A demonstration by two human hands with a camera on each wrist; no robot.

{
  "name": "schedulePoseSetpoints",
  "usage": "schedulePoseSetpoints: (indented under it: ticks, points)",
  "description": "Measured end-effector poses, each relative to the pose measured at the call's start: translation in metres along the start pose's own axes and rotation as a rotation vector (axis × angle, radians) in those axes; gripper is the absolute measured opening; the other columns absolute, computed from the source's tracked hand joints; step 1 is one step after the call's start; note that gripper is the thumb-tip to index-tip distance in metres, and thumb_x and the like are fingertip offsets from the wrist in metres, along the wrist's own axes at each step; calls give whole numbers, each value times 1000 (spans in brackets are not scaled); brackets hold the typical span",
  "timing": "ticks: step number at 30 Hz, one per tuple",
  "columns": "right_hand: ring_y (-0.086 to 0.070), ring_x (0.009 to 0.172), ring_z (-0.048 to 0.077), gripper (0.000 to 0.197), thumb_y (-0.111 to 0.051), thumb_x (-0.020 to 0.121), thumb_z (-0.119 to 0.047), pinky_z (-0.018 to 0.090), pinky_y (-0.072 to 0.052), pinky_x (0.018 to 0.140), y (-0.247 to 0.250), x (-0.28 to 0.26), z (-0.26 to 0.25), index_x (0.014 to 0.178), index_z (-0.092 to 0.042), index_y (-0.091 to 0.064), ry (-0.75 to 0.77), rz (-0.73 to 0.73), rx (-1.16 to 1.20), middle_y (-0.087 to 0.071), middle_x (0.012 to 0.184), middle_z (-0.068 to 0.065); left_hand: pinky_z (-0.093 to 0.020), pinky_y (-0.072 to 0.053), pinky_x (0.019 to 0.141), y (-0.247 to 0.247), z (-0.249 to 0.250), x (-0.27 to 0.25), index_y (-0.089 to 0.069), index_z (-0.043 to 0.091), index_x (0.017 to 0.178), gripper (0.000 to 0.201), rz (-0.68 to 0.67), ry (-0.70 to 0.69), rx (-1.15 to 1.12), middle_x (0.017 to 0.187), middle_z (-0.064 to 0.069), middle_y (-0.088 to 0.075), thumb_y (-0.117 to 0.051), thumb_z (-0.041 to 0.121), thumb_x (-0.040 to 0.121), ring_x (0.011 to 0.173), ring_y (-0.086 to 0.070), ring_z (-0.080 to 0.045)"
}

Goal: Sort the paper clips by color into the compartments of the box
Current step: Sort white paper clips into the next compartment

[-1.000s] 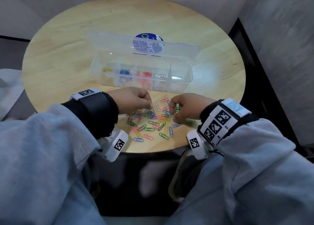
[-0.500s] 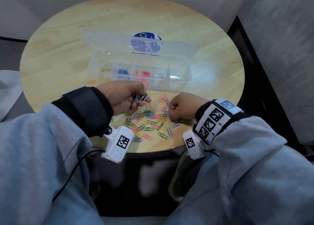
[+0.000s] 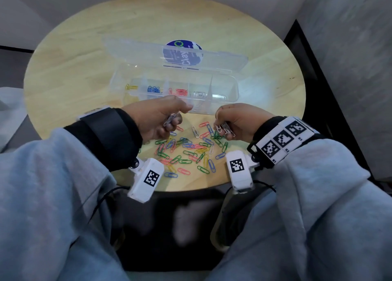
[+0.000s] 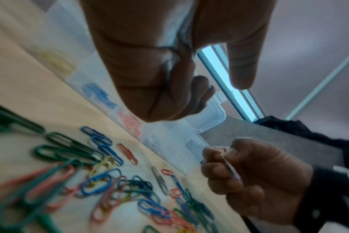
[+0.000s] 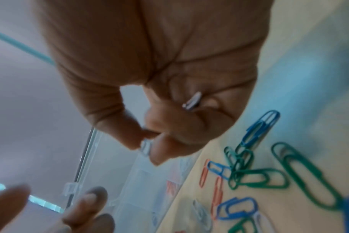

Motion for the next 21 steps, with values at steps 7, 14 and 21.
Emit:
schedulePoseSetpoints:
  ticks: [7, 14, 21]
  points:
    - [-49, 35, 8, 29, -30, 90, -1, 11, -40, 35, 1, -1, 4, 82, -2, -58, -143, -80, 356, -51, 51, 5, -23, -33, 54, -2, -1, 1, -59, 29, 83, 6, 36, -112, 796, 60, 8, -45, -65, 29, 84, 50, -40, -9]
    - [-58, 47, 15, 15, -42, 89, 1, 20, -56, 45, 0, -6, 6, 81, 2, -54, -196, -102, 506, -54, 66, 11, -23, -37, 75, -25, 10, 13, -57, 37, 117, 33, 148, -226, 1312, 96, 6, -54, -53, 22, 88, 91, -51, -15]
    - [-28, 41, 9, 26, -48, 85, 11, 13, -24, 32, 0, -10, 4, 77, -13, -55, -71, -216, -87, -42, 54, 2, -25, -35, 67, -45, 12, 27, -61, 25, 103, 15, 74, -180, 1520, 97, 4, -57, -58, 26, 89, 95, -56, -19]
Point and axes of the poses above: each hand's wrist, its own x-axis towards the middle knuckle, its own y-axis out of the back of the hand, z = x × y, the point moved 2 cm from there along x, towards the middle knuckle
